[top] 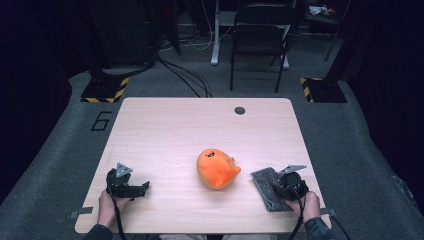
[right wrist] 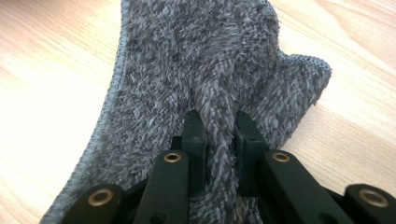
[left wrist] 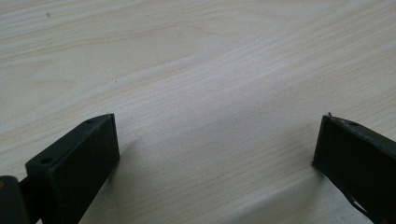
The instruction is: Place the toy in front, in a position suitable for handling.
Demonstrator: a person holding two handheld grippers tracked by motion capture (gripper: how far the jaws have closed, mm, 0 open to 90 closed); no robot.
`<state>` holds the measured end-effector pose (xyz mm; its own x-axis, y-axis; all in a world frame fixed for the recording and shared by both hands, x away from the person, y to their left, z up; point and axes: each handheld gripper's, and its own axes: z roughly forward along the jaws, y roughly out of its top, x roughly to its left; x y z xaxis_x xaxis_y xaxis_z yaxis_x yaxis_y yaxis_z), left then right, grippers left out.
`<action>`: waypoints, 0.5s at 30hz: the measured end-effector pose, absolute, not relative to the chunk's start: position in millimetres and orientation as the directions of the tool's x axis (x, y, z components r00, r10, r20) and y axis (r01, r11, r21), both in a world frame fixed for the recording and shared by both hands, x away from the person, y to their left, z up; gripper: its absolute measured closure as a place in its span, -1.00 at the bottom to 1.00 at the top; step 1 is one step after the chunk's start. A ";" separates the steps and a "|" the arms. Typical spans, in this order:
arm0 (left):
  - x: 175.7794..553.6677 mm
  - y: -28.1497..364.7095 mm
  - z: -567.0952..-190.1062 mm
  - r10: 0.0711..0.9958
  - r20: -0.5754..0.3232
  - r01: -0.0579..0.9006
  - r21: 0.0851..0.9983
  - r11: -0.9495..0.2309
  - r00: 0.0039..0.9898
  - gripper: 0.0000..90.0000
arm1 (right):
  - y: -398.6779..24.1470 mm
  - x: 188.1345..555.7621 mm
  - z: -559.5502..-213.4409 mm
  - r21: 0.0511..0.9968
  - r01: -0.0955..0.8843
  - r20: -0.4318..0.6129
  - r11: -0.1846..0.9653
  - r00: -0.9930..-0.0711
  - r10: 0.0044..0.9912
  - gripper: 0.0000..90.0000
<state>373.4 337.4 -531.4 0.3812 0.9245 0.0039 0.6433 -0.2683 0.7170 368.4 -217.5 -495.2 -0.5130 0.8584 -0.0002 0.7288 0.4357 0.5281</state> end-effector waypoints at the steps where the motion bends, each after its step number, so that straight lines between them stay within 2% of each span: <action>1: 373.4 337.5 -531.4 0.924 0.004 0.643 0.717 -0.269 0.382 -1.00 | -217.5 368.4 -495.2 0.528 0.729 0.000 0.436 -0.513 0.858 0.74; 15: 373.5 337.3 -531.9 0.925 0.005 0.640 0.721 -0.266 0.380 -1.00 | -218.5 367.3 -490.8 0.545 0.720 -0.013 0.429 -0.504 0.863 0.74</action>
